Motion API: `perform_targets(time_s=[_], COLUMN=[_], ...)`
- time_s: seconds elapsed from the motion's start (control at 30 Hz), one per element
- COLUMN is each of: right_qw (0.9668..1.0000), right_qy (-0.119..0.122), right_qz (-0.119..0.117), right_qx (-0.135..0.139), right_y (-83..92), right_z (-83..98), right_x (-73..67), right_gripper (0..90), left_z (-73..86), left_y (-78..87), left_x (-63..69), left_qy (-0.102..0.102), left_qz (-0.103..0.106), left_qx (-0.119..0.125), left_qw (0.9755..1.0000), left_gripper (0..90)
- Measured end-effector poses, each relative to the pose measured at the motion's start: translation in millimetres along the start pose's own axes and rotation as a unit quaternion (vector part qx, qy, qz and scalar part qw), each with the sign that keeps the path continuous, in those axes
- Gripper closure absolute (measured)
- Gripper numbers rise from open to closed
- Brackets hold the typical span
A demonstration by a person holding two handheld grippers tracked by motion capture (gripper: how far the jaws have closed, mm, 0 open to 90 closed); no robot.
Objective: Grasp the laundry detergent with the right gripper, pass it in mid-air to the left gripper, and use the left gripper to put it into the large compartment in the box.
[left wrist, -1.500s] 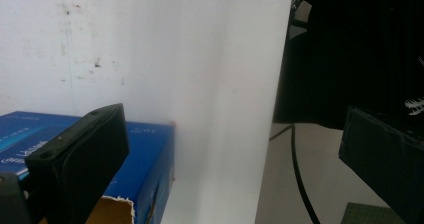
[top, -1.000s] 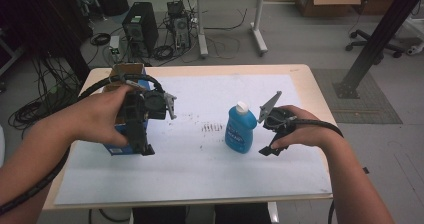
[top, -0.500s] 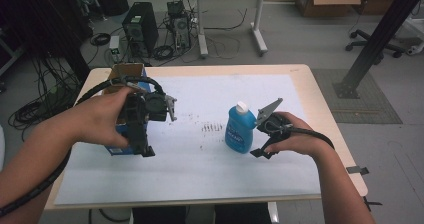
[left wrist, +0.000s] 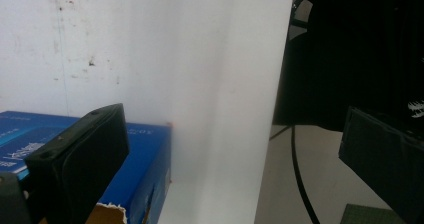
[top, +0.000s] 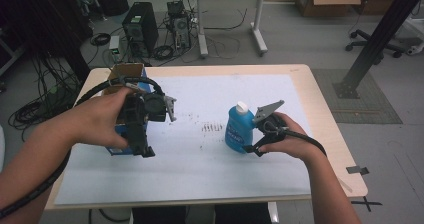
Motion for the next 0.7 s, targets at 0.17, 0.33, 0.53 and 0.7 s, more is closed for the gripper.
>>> perform_targets(time_s=[0.17,0.33,0.53,0.7], right_qw=[0.9997,0.9992,0.9979,0.9962], right_qy=[-0.006,-0.015,-0.022,-0.027], right_qz=[0.004,0.009,0.026,0.034], right_qx=[0.021,0.036,0.055,0.075], right_y=[-5.6,-11.6,-17.8,-20.2], right_z=[-0.1,0.0,-1.8,-0.7], right_x=[-1.9,-4.0,-6.0,-7.7], right_gripper=[3.8,3.4,2.5,2.6], left_z=[3.8,5.2,6.5,8.9], left_y=[-2.9,-4.8,-6.6,-8.8], left_x=[-0.9,-0.8,0.1,0.1], left_qy=[0.005,0.005,0.006,0.008], left_qz=[0.003,0.003,0.005,0.008], left_qx=[0.0,0.002,0.004,0.001], left_qw=[1.0,1.0,1.0,0.9999], left_gripper=[0.2,0.2,0.2,0.1])
Point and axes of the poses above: each handheld gripper's, and its own axes: y roughly backward along the jaws, z roughly out of its underside, x roughly to its right, the point moved 3 cm from there along -y, roughly forward along the jaws, and after that the axes turned 8 degrees about -y, right-handed, at the moved point
